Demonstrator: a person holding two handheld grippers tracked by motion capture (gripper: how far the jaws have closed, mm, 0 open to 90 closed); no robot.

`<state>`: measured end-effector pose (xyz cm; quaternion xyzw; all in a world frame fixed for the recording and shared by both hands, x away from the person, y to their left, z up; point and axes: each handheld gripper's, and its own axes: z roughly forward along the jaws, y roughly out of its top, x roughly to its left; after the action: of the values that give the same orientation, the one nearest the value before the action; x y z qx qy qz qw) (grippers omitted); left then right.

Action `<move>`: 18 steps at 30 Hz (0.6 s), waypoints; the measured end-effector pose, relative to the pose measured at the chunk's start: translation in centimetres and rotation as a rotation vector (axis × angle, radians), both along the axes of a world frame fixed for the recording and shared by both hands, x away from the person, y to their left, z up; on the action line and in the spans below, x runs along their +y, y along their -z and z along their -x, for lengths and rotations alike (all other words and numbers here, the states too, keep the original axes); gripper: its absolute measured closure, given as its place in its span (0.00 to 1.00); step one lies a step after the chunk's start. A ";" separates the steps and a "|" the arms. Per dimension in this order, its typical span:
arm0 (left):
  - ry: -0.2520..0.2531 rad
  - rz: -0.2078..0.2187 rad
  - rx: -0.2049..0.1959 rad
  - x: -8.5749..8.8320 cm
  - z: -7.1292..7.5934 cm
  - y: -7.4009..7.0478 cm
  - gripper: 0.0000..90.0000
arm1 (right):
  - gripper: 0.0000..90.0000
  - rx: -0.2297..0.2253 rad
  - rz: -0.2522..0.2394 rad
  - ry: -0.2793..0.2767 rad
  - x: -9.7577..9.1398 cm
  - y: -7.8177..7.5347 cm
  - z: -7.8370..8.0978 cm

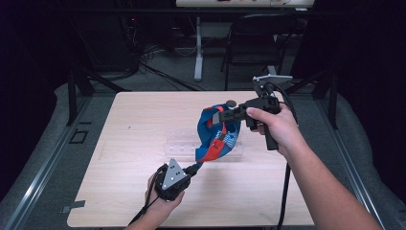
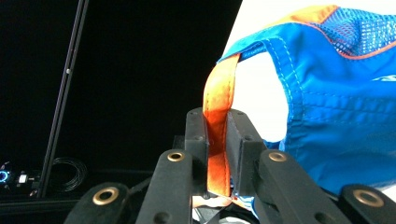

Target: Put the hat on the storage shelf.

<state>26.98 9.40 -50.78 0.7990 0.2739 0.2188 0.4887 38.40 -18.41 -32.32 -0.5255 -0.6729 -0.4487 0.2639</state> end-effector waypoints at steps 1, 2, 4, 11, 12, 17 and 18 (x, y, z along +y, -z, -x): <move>-0.003 0.007 0.002 0.0 -0.2 0.1 0.98 | 0.89 0.001 -0.001 -0.001 0.0 0.0 0.0; -0.002 0.009 0.005 0.0 -0.4 0.1 0.98 | 0.89 0.002 -0.001 -0.001 0.1 0.1 0.0; -0.003 0.018 0.024 0.1 -0.8 0.3 0.98 | 0.89 0.005 0.001 -0.003 0.3 0.2 -0.1; -0.024 0.025 0.027 0.1 -1.4 0.6 0.98 | 0.89 0.012 0.006 -0.008 0.6 0.7 -0.1; -0.025 0.024 0.026 0.2 -1.5 0.5 0.98 | 0.89 0.011 0.008 -0.012 0.6 0.8 -0.1; -0.044 0.035 0.023 0.5 -2.1 0.3 0.97 | 0.89 0.009 0.001 -0.011 0.7 0.8 -0.1; -0.044 0.036 0.025 0.6 -2.3 0.3 0.97 | 0.89 0.008 0.004 -0.012 0.7 0.9 -0.2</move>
<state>29.26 10.00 -51.08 0.7866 0.3014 0.2143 0.4944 38.56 -17.68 -33.23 -0.5236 -0.6760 -0.4438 0.2682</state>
